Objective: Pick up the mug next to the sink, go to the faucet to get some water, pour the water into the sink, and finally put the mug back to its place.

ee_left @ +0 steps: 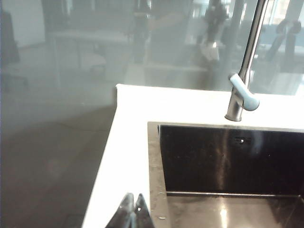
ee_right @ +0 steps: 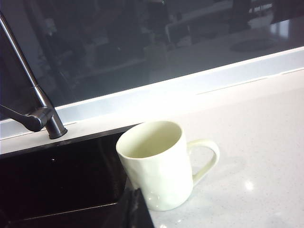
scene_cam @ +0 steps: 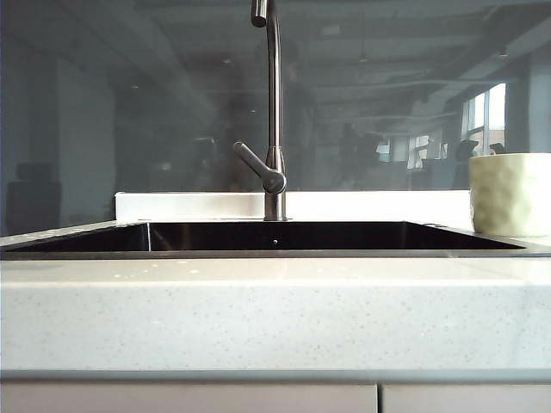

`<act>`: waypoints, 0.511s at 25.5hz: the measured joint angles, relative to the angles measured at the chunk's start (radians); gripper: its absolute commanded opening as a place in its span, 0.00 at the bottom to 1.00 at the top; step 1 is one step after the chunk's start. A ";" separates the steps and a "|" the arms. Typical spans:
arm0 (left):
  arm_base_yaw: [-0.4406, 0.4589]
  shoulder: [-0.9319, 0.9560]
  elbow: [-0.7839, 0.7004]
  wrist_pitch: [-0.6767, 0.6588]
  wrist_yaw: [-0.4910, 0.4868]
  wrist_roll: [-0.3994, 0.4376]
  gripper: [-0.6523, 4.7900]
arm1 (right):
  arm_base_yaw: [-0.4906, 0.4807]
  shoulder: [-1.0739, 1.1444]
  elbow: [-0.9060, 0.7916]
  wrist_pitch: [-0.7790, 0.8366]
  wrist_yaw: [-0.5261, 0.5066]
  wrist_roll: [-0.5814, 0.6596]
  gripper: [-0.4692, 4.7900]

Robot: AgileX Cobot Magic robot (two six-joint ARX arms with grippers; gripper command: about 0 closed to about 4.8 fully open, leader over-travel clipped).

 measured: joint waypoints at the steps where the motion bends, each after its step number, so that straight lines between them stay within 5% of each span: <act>1: -0.010 0.000 -0.040 0.050 0.000 -0.008 0.11 | 0.000 0.000 0.000 -0.002 0.000 0.000 0.08; 13: -0.032 -0.001 -0.156 0.154 -0.062 -0.007 0.11 | 0.000 0.000 0.000 -0.025 0.000 0.000 0.08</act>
